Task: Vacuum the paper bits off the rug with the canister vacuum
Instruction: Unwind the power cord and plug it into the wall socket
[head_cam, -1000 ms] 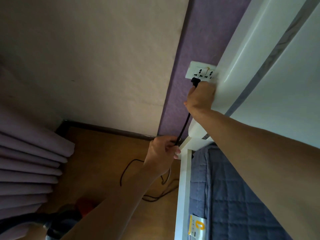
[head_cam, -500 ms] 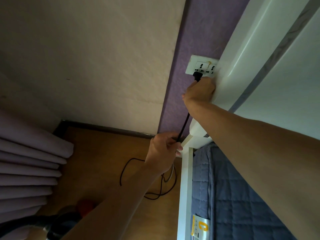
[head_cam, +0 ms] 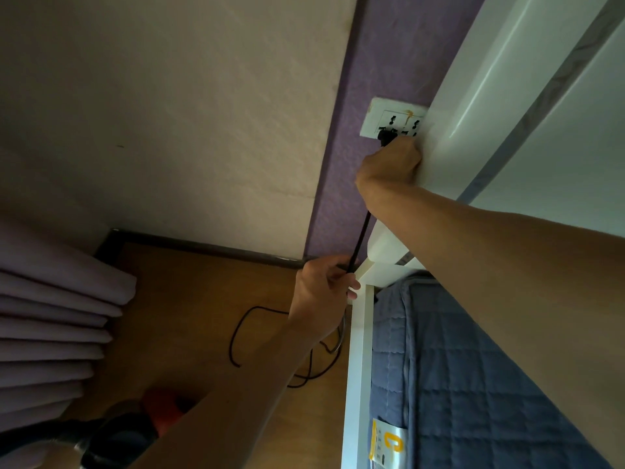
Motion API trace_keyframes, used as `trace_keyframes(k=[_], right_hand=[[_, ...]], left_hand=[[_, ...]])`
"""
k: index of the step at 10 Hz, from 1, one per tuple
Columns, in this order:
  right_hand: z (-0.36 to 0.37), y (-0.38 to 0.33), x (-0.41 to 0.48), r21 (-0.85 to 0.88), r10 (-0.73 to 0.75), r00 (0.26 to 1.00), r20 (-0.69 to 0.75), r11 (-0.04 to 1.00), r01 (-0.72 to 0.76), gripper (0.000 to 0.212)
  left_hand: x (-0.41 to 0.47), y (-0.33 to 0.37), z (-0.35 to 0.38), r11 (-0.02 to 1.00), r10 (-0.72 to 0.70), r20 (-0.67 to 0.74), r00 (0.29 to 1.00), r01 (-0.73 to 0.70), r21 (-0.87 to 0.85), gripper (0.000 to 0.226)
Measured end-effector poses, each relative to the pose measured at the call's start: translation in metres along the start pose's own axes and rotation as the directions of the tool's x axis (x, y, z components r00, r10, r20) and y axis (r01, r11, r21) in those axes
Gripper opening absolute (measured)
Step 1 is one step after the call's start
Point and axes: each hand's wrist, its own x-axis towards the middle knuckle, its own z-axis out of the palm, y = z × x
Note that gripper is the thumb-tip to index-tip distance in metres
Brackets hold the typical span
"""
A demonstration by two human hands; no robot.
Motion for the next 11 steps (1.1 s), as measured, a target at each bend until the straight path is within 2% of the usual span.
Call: trace_keyframes(k=[1, 2, 3, 4, 6, 7, 8, 9, 10, 11], right_hand=[[-0.005, -0.012, 0.010, -0.096, -0.026, 0.999, 0.026, 0.995, 0.028, 0.033], [-0.007, -0.016, 0.020, -0.131, -0.022, 0.999, -0.043, 0.991, 0.017, 0.031], [-0.008, -0.014, 0.018, -0.183, -0.124, 0.992, 0.035, 0.975, 0.129, 0.036], [-0.007, -0.011, 0.016, -0.225, -0.131, 0.990, 0.044, 0.965, 0.137, 0.038], [-0.004, -0.019, 0.019, -0.333, -0.065, 0.995, 0.071, 0.939, 0.085, 0.035], [-0.010, -0.020, 0.013, -0.393, -0.091, 0.984, 0.153, 0.908, 0.145, 0.039], [-0.026, -0.020, -0.001, -0.456, -0.181, 0.932, 0.314, 0.833, 0.315, 0.048], [-0.048, -0.027, -0.012, -0.453, -0.279, 0.880, 0.385, 0.773, 0.444, 0.046], [-0.078, -0.040, -0.025, -0.400, -0.347, 0.814, 0.466, 0.738, 0.543, 0.052], [-0.112, -0.059, -0.036, -0.384, -0.361, 0.776, 0.518, 0.712, 0.588, 0.065]], left_hand=[[0.008, 0.002, -0.002, 1.000, 0.013, -0.020, 1.000, -0.013, -0.003, 0.022], [0.013, 0.001, 0.000, 1.000, 0.014, -0.017, 1.000, -0.014, 0.008, 0.022], [0.013, -0.001, 0.002, 1.000, 0.023, -0.033, 0.999, -0.023, 0.021, 0.023], [0.013, -0.001, 0.002, 0.998, 0.014, -0.041, 0.999, -0.011, 0.060, 0.022], [0.010, 0.010, -0.003, 0.966, 0.046, -0.013, 0.999, -0.041, 0.255, 0.012], [0.005, 0.024, -0.014, 0.922, 0.024, 0.064, 0.998, -0.047, 0.384, 0.019], [-0.002, 0.044, -0.031, 0.879, -0.028, 0.131, 0.991, -0.038, 0.476, 0.031], [-0.009, 0.074, -0.057, 0.823, -0.066, 0.124, 0.990, -0.016, 0.567, 0.042], [-0.012, 0.107, -0.085, 0.726, -0.077, 0.088, 0.993, -0.004, 0.687, 0.064], [-0.017, 0.145, -0.113, 0.643, -0.081, 0.063, 0.995, 0.004, 0.766, 0.071]])
